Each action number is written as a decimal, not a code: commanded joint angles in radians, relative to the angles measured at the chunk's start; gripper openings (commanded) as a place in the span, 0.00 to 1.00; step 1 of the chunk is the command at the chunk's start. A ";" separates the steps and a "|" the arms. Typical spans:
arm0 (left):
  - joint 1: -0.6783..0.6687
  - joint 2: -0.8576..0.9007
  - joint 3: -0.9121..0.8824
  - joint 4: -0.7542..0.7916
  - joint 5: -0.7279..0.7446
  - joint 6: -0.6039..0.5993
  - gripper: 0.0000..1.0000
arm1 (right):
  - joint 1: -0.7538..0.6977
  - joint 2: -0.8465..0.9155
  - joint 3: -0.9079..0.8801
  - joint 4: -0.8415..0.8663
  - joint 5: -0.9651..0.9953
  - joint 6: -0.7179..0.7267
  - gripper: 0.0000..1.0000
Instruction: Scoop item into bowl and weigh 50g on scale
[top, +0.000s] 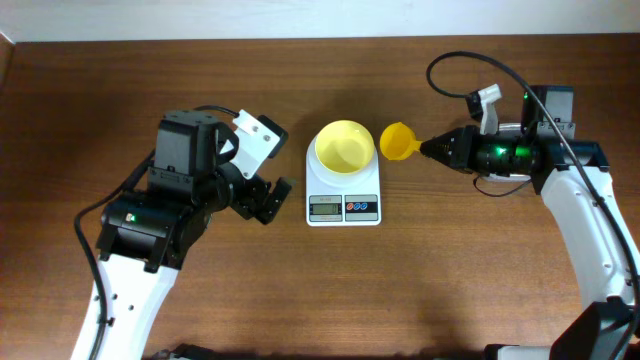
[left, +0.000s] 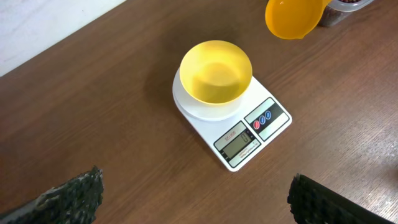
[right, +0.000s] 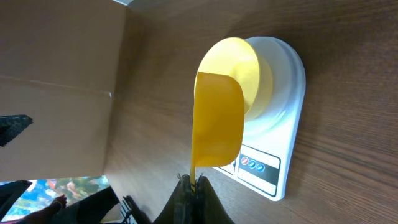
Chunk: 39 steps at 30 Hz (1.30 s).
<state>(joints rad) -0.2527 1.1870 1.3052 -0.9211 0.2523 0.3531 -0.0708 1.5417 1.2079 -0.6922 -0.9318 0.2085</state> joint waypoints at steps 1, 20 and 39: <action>0.002 -0.004 0.015 -0.009 0.025 0.016 0.99 | -0.003 -0.005 0.004 0.000 0.036 -0.010 0.04; 0.146 -0.004 0.018 -0.079 0.195 0.162 0.99 | -0.003 -0.208 0.018 -0.046 0.447 -0.153 0.04; 0.146 -0.003 0.018 -0.084 0.196 0.161 0.99 | -0.003 -0.250 0.021 -0.085 1.070 -0.193 0.04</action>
<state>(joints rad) -0.1104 1.1870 1.3052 -1.0058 0.4526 0.4980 -0.0708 1.3052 1.2091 -0.7853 0.0399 0.0597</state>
